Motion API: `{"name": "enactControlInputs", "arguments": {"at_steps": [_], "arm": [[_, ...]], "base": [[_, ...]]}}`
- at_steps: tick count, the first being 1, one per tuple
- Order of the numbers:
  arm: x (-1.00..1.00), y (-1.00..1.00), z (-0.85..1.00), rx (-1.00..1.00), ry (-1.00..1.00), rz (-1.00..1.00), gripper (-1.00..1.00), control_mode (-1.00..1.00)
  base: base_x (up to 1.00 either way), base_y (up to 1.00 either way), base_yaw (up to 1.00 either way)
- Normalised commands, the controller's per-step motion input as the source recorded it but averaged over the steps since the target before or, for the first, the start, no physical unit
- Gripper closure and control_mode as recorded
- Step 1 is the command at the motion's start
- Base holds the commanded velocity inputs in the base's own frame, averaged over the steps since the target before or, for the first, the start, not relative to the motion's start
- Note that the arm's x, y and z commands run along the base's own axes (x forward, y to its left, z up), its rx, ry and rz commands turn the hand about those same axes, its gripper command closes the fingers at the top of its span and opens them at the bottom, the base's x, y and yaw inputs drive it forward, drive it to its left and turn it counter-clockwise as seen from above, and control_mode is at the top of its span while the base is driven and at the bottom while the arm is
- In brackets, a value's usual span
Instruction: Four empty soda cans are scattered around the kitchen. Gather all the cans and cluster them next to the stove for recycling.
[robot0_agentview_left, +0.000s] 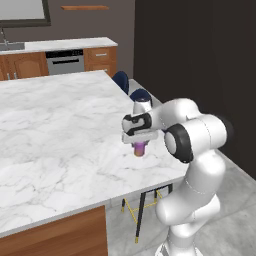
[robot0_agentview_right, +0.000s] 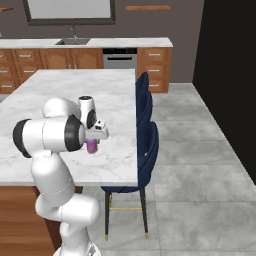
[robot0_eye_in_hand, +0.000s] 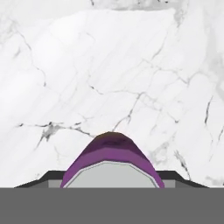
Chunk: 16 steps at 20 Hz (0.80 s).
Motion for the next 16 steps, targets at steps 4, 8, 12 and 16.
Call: {"name": "enactControlInputs", "arguments": {"at_steps": [4,8,12,16], "arm": [[-0.35,-0.05,0.27,-0.01,-0.11,0.00,1.00,-1.00],[-0.38,-0.06,0.35,0.00,-0.07,0.00,1.00,-1.00],[-0.30,-0.13,0.45,0.00,-0.06,0.00,1.00,-1.00],[-0.24,-0.22,0.53,0.00,-0.01,0.00,1.00,-1.00]], "base": [[0.00,0.00,0.00],[0.00,0.00,0.00],[0.00,0.00,0.00],[0.00,0.00,0.00]]}}
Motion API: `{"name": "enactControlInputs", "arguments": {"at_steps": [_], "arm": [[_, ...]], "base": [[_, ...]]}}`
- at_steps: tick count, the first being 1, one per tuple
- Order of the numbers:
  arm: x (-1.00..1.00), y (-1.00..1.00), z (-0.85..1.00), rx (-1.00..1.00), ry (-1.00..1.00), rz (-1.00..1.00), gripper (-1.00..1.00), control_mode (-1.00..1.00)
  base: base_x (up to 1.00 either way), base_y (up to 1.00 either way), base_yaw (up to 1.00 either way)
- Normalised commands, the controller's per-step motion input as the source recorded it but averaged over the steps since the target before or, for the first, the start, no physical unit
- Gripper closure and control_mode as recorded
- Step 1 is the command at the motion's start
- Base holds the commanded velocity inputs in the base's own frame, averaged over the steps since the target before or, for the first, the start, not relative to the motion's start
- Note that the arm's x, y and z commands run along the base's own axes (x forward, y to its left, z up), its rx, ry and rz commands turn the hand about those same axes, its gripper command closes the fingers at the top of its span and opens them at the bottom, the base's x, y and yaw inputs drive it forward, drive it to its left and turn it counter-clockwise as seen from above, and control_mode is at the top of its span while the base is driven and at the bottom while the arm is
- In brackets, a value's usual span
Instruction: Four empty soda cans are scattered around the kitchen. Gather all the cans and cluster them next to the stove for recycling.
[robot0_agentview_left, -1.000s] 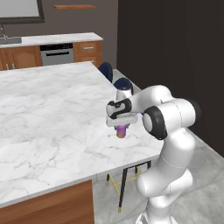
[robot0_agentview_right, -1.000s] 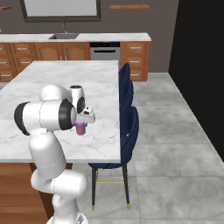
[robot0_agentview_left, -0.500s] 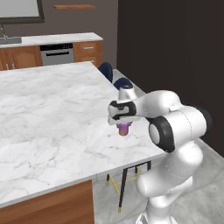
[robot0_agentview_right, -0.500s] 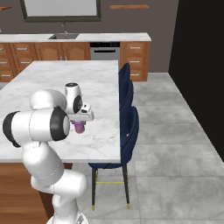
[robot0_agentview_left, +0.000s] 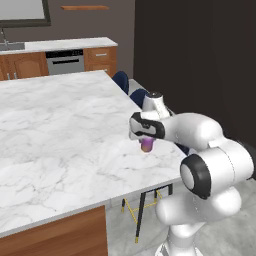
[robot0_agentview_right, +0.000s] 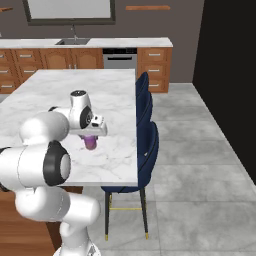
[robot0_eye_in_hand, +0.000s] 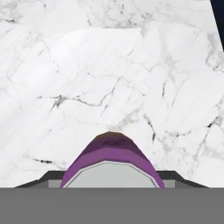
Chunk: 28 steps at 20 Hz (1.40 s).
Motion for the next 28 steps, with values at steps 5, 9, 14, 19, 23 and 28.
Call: {"name": "enactControlInputs", "arguments": {"at_steps": [5,9,14,19,23,28], "arm": [[-0.36,-0.16,0.41,0.00,0.00,0.00,1.00,-1.00],[-0.49,-0.05,0.32,0.00,0.00,0.00,1.00,-1.00],[-0.48,-0.03,0.27,0.00,0.01,0.00,1.00,-1.00],[-0.52,-0.10,0.22,0.00,0.00,0.00,1.00,-1.00],[-0.40,-0.12,0.20,0.00,0.00,0.00,1.00,-1.00],[-0.28,-0.10,0.18,0.00,0.00,0.00,1.00,-1.00]], "base": [[0.00,0.00,0.00],[0.00,0.00,0.00],[0.00,0.00,0.00],[0.00,0.00,0.00],[0.00,0.00,0.00],[0.00,0.00,0.00]]}}
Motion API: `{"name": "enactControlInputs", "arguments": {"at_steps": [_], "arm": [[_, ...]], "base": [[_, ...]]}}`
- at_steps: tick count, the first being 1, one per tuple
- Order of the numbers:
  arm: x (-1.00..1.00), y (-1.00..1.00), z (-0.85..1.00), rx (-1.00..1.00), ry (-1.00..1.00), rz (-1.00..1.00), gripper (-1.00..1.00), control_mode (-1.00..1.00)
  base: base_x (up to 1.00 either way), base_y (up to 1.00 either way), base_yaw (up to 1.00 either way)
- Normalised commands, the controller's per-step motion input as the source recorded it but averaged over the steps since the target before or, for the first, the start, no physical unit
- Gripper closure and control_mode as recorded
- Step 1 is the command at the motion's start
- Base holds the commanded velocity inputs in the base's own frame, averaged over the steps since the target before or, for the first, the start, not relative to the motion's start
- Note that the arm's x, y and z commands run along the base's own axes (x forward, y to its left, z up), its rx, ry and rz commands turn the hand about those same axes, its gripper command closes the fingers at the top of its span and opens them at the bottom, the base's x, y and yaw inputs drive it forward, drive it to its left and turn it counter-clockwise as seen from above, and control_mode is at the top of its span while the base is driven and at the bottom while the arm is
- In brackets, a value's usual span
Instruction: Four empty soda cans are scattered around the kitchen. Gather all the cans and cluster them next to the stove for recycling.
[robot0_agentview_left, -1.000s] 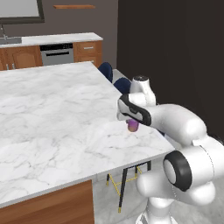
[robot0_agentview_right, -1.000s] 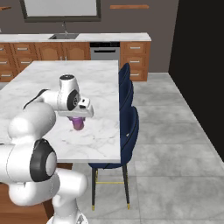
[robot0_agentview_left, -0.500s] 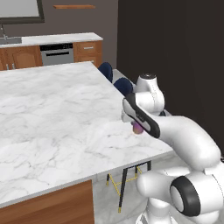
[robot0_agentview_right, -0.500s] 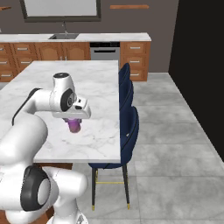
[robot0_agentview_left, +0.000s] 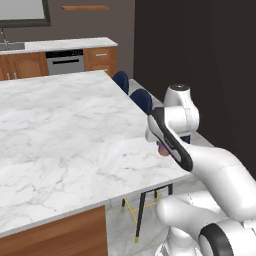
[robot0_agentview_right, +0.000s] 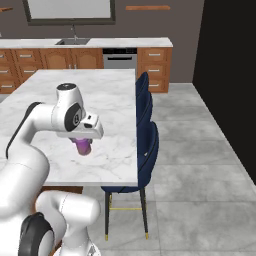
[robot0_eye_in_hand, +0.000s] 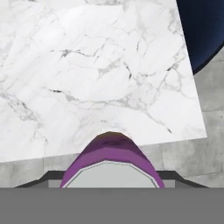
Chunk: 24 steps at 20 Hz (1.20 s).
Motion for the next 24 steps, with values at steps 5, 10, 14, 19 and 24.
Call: {"name": "enactControlInputs", "arguments": {"at_steps": [5,10,14,19,24], "arm": [[-0.23,-0.09,0.14,0.00,0.00,-0.01,1.00,-1.00],[0.00,0.00,0.00,0.00,0.00,0.00,1.00,1.00],[0.00,0.00,0.00,0.00,0.00,0.00,1.00,1.00],[0.00,0.00,0.00,0.00,0.00,0.00,1.00,1.00],[0.00,0.00,0.00,0.00,0.00,0.00,1.00,1.00]], "base": [[0.00,0.00,0.00],[-0.52,-0.04,-0.03],[-0.95,-0.02,-0.04],[-0.74,0.29,-0.01],[-0.48,0.91,0.00]]}}
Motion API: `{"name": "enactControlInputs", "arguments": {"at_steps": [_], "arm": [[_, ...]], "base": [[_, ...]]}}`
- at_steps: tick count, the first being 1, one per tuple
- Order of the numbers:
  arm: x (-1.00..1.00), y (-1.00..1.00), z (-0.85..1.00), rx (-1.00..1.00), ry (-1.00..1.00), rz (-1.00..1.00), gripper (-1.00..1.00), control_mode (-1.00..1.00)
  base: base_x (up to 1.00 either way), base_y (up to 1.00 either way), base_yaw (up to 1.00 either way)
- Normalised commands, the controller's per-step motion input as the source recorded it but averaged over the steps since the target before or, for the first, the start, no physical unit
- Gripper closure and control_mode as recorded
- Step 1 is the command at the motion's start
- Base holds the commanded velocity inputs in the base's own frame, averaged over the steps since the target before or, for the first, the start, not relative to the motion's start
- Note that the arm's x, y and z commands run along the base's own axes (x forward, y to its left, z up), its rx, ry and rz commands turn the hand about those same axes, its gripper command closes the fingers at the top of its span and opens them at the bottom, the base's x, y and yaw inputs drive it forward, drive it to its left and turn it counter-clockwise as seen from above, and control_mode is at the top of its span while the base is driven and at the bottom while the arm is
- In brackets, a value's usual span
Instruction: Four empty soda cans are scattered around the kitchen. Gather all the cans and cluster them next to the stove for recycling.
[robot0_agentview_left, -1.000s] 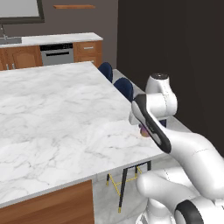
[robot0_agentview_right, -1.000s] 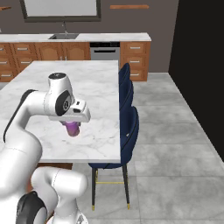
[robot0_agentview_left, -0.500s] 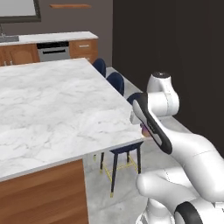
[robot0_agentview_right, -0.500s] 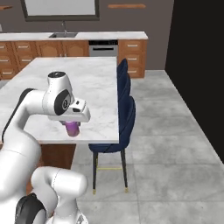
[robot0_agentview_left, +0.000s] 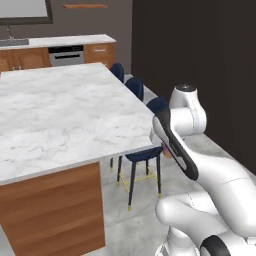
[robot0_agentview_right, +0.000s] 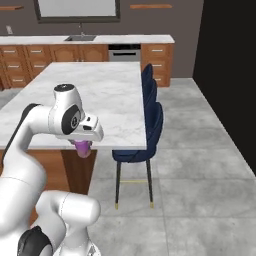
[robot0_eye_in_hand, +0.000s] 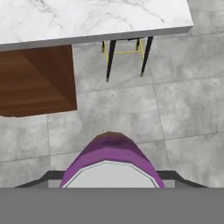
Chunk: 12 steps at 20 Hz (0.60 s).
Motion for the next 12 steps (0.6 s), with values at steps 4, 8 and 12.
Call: {"name": "enactControlInputs", "arguments": {"at_steps": [4,8,12], "arm": [[0.00,0.00,0.00,0.00,0.00,0.00,1.00,1.00],[0.00,0.00,0.00,0.00,0.00,0.00,1.00,1.00],[0.00,0.00,0.00,0.00,0.00,0.00,1.00,1.00]], "base": [[-0.44,1.00,0.00],[-0.20,0.71,0.00],[0.19,0.48,0.00]]}}
